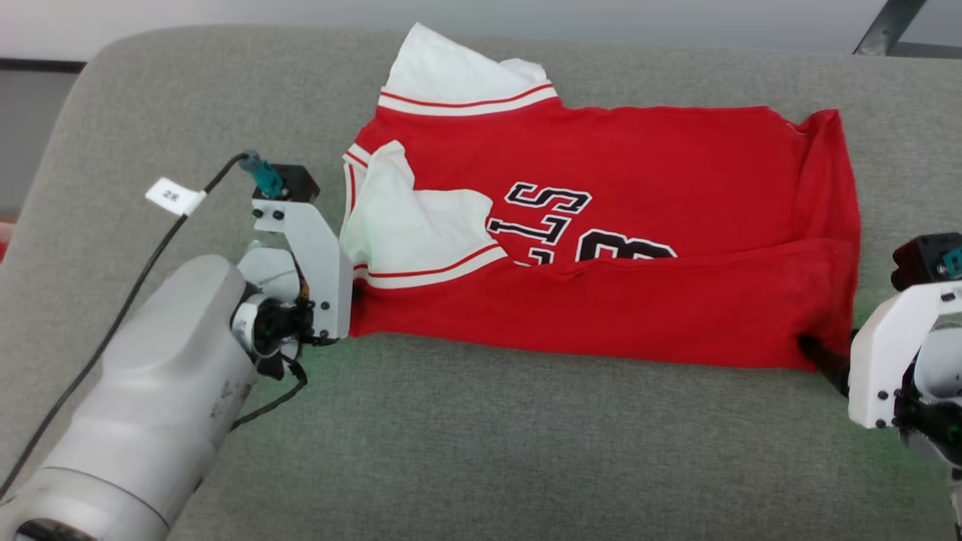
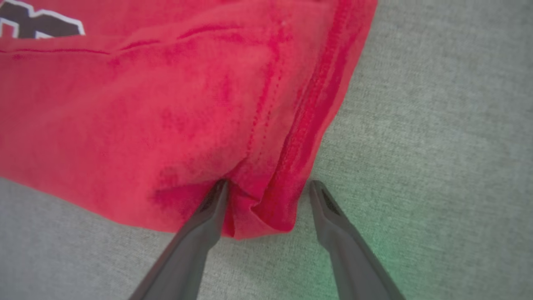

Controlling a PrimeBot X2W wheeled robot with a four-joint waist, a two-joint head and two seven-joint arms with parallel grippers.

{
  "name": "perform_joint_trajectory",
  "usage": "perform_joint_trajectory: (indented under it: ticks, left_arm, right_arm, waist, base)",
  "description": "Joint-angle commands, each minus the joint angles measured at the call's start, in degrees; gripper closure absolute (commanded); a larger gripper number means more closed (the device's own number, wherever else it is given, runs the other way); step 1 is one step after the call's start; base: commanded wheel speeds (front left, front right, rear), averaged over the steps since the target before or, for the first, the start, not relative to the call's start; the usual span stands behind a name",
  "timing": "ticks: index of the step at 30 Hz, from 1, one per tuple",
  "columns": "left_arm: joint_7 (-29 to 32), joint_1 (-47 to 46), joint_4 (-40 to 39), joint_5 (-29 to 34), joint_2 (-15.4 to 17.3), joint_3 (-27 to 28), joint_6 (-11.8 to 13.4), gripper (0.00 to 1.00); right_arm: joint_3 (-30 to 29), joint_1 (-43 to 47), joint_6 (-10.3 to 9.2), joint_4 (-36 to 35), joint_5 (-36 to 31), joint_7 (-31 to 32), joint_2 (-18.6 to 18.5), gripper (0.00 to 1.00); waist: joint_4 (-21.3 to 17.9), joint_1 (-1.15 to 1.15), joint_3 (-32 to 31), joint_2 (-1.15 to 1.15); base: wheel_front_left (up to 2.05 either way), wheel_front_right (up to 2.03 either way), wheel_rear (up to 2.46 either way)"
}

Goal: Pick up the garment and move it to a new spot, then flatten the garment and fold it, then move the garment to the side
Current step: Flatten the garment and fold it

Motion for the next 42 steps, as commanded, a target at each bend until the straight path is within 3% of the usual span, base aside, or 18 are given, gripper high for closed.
perform_joint_trajectory:
  ticks: [1, 15, 21, 34, 37, 42]
  left_arm:
    - [-0.40, -0.07, 0.71, 0.05, -0.64, -0.18, -0.55, 1.00]
    - [0.21, 0.84, 2.72, -1.26, 1.28, 0.25, -1.90, 1.00]
    - [1.53, 2.77, -0.15, -1.43, 3.52, -0.04, -0.89, 1.00]
    - [5.39, 13.59, -18.18, -1.56, 10.20, -1.85, 5.83, 1.00]
    - [6.38, 16.59, -22.86, -2.20, 11.86, -1.71, 8.19, 0.92]
    - [8.28, 20.84, -27.11, -3.66, 13.62, -2.05, 11.29, 0.90]
  right_arm:
    - [1.41, -0.26, 0.00, 1.59, 0.63, 1.22, 0.36, 1.00]
    - [-0.86, -0.59, 0.00, 0.92, 4.39, 4.24, -2.94, 1.00]
    - [-1.97, 1.96, 0.00, -1.89, 5.73, 5.96, -4.07, 1.00]
    - [-3.97, 13.90, -0.01, -12.33, 9.15, 9.94, -4.28, 1.00]
    - [-4.84, 16.21, -0.01, -14.05, 8.83, 9.95, -4.05, 1.00]
    - [-4.83, 18.56, -0.01, -14.28, 8.23, 9.40, -3.17, 1.00]
  waist:
    - [0.67, 0.00, 0.63, 0.00]
    - [1.26, 0.00, -1.74, 0.00]
    - [1.65, 0.00, -3.34, 0.00]
    - [2.24, 0.00, -5.23, 0.00]
    - [2.02, 0.00, -5.02, 0.00]
    - [1.48, 0.00, -4.85, 0.00]
  base:
    - [0.00, 0.00, 0.00]
    - [0.00, 0.00, 0.00]
    - [0.00, 0.00, 0.00]
    - [0.00, 0.00, 0.00]
    - [0.00, 0.00, 0.00]
    - [0.00, 0.00, 0.00]
